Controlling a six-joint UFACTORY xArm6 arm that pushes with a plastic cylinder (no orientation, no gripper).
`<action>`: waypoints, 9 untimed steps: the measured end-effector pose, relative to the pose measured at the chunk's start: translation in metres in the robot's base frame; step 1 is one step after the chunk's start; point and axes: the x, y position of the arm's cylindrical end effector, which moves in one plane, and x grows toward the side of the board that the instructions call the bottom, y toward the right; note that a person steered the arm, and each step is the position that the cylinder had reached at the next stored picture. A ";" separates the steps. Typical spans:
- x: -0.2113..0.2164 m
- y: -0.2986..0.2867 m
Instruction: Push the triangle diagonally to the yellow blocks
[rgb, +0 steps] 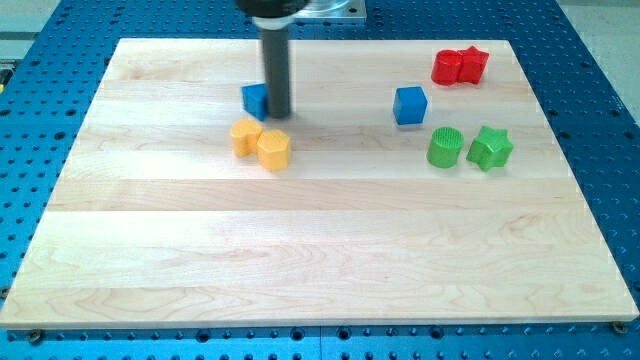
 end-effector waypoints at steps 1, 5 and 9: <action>-0.015 -0.043; 0.086 -0.134; 0.133 -0.146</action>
